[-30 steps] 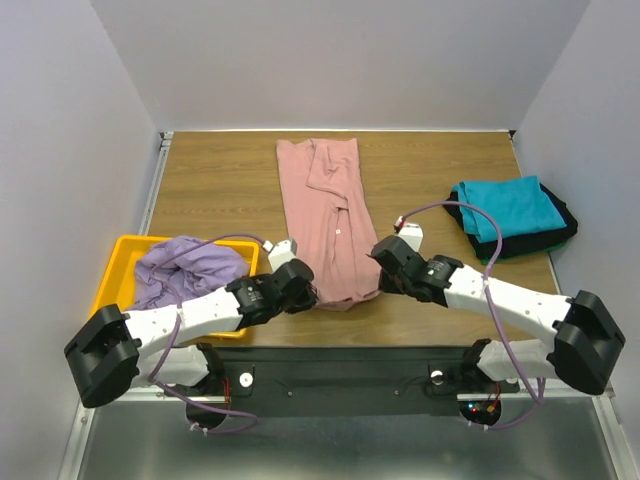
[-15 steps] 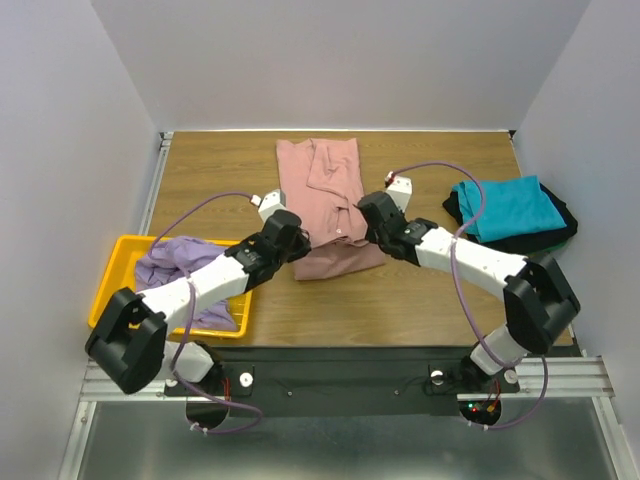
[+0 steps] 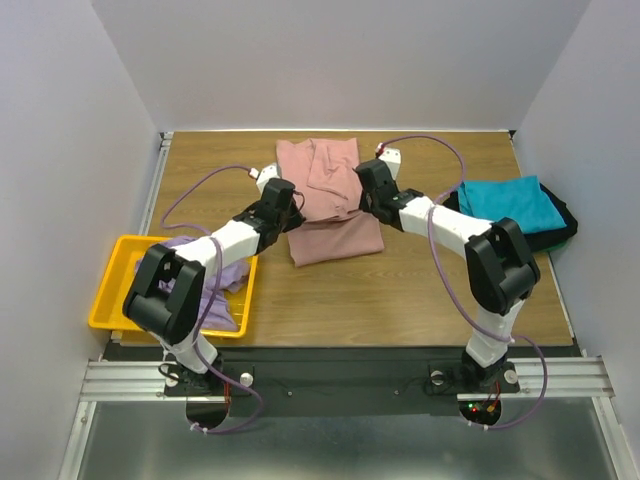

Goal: Fold and stack the t-shirts
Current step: Fold the tshirt

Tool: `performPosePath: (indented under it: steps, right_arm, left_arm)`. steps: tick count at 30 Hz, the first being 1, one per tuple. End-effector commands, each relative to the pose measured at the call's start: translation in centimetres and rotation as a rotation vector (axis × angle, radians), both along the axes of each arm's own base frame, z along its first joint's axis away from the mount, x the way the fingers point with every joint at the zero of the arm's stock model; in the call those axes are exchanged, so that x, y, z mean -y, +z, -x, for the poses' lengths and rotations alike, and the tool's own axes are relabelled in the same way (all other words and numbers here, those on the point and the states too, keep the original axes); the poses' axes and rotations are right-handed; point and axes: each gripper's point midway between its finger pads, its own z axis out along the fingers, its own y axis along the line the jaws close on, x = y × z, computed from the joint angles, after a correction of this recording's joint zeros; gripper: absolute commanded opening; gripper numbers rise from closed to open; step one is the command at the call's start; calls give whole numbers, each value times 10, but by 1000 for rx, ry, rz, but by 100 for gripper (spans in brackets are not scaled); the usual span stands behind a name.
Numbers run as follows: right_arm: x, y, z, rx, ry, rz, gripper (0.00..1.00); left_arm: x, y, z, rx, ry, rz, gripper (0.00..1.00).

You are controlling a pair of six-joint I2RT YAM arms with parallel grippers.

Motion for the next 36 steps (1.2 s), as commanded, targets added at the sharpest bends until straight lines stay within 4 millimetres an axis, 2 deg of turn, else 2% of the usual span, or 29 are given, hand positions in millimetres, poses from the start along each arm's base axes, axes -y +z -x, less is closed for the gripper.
performPosePath:
  steps: [1,7,12,14,16,17,18,20,21,23,24,27,28,29,31,33,34,35,36]
  right_arm:
    - [-9,30,-33,98,14,-36,1]
    - [-8,14,-50,72,22,-31,1]
    - [-12,6,-61,59,41,-35,1]
    - [-15,3,-64,53,57,-41,2]
    - [-15,0,-66,48,59,-41,9]
    - [-16,0,-66,46,65,-43,18]
    - [-16,2,-66,48,70,-46,36]
    - [-19,7,-64,53,87,-50,53]
    - [-18,15,-63,64,91,-57,64]
    - [-18,21,-56,66,103,-72,75]
    - [-19,25,-52,69,114,-79,86]
    - [-19,37,-33,66,162,-118,95]
    - [-19,43,-26,69,180,-129,98]
    - [-23,37,-17,43,219,-146,98]
    - [-30,36,-7,25,288,-160,98]
    - [-48,35,4,5,409,-195,99]
    - [-58,33,9,-11,466,-223,100]
    - [-66,32,11,-21,506,-242,100]
    - [-77,26,15,-46,562,-267,100]
  left_arm:
    - [7,28,-33,93,-30,4,0]
    - [0,13,-53,52,-19,-16,0]
    - [-10,5,-60,37,18,-30,0]
    - [-10,3,-62,35,12,-29,0]
    - [-9,-4,-63,20,5,-32,0]
    - [-8,-1,-65,22,1,-27,7]
    - [-7,-2,-65,21,-4,-24,42]
    - [-3,4,-66,31,-27,-12,72]
    - [-2,8,-65,37,-32,-7,92]
    - [-3,19,-62,59,-31,6,96]
    - [-4,22,-59,62,-33,10,98]
    - [-6,36,-41,91,-41,48,98]
    - [-4,52,-33,122,-47,87,98]
    - [-7,41,-21,102,-44,84,99]
    - [-10,41,-7,103,-40,96,99]
    - [-17,38,13,99,-28,120,99]
    - [-19,47,20,125,-31,141,98]
    - [-22,44,26,120,-30,142,99]
    - [-27,31,37,95,-25,136,99]
